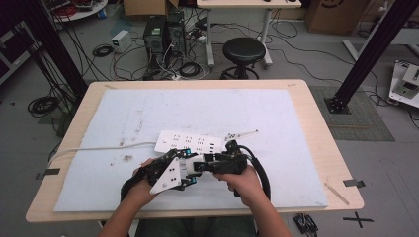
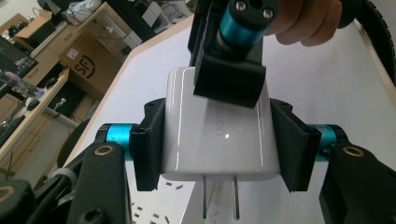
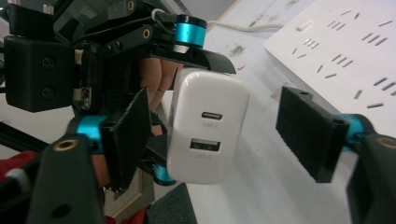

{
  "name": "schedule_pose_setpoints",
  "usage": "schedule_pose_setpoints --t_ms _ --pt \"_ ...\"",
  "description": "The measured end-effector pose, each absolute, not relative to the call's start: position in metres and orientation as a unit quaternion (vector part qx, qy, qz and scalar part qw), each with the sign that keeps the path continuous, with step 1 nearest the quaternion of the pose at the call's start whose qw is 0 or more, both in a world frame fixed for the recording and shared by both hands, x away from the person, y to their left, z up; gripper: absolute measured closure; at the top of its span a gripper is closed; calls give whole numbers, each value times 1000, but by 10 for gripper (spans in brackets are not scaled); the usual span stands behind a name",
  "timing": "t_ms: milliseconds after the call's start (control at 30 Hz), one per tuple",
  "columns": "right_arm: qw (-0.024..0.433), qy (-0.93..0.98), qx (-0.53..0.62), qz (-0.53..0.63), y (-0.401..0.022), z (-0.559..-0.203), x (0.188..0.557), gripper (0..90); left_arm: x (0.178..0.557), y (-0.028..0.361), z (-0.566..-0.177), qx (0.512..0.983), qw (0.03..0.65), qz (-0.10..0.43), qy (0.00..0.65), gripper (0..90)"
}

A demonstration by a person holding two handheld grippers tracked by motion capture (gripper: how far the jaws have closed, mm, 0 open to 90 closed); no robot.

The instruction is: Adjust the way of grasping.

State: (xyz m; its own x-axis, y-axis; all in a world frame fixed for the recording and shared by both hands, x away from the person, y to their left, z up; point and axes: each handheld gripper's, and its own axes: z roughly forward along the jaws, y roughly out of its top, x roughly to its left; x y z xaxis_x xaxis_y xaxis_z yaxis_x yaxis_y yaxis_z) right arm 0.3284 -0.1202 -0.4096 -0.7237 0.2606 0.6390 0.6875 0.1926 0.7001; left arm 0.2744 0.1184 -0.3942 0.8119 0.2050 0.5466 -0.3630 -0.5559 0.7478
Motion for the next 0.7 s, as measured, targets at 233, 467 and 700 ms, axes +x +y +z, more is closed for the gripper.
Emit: schedule_pose_setpoints --t_ms 233,467,700 --pt "218 -738 -306 -560 -117 -414 329 402 274 117 -393 827 472 301 -53 424" --pt "233 -729 -300 -569 -117 -416 330 506 275 115 -392 824 476 304 -56 424" --pt "244 -729 -303 -563 -118 -418 330 604 275 113 -392 829 468 303 -56 423"
